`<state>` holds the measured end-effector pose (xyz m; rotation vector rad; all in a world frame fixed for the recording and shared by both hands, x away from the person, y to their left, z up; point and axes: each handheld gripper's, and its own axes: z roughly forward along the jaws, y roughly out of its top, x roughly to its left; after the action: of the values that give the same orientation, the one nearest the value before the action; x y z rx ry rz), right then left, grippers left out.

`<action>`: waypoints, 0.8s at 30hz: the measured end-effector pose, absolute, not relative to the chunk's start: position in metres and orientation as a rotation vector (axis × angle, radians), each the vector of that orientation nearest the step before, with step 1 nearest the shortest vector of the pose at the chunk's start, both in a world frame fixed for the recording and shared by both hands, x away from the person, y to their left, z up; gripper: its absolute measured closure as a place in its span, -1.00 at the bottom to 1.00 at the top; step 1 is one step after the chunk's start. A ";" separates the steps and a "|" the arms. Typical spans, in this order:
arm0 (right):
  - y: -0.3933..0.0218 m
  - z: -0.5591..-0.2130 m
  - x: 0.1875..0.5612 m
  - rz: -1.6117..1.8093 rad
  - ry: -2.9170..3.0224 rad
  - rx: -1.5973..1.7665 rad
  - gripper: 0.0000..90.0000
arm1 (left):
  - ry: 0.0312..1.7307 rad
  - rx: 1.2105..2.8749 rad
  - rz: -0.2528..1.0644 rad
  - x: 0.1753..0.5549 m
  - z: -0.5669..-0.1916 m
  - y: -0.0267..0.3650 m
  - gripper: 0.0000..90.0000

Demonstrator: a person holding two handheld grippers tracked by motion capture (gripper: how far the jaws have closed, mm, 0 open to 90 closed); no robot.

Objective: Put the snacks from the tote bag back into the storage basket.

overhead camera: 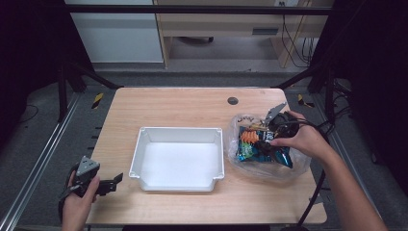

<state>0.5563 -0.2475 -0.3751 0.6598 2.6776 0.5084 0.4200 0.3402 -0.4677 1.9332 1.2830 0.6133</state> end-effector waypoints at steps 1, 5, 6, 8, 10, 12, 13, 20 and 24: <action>-0.247 -0.375 0.557 0.505 2.683 0.653 -0.85 | 1.281 1.935 0.615 0.420 -0.468 0.340 -0.94; -0.245 -0.377 0.558 0.497 2.691 0.639 -0.85 | 1.282 1.937 0.609 0.420 -0.468 0.340 -0.94; -0.244 -0.378 0.558 0.499 2.692 0.648 -0.85 | 1.282 1.940 0.609 0.420 -0.468 0.340 -0.94; -0.243 -0.380 0.559 0.487 2.694 0.647 -0.85 | 1.282 1.940 0.607 0.420 -0.468 0.340 -0.94; -0.242 -0.381 0.560 0.485 2.703 0.639 -0.85 | 1.282 1.938 0.609 0.420 -0.468 0.340 -0.94; -0.241 -0.382 0.560 0.491 2.709 0.634 -0.85 | 1.283 1.934 0.612 0.420 -0.468 0.340 -0.94; -0.240 -0.383 0.560 0.491 2.709 0.626 -0.85 | 1.284 1.935 0.611 0.420 -0.468 0.340 -0.94; -0.234 -0.387 0.560 0.488 2.730 0.603 -0.85 | 1.283 1.940 0.608 0.420 -0.468 0.339 -0.94; -0.229 -0.388 0.560 0.488 2.737 0.597 -0.85 | 1.283 1.939 0.607 0.420 -0.468 0.339 -0.94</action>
<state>0.5604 -0.2291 -0.3881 0.5970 2.7366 0.4884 0.4200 0.3394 -0.4684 1.9393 1.2830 0.6074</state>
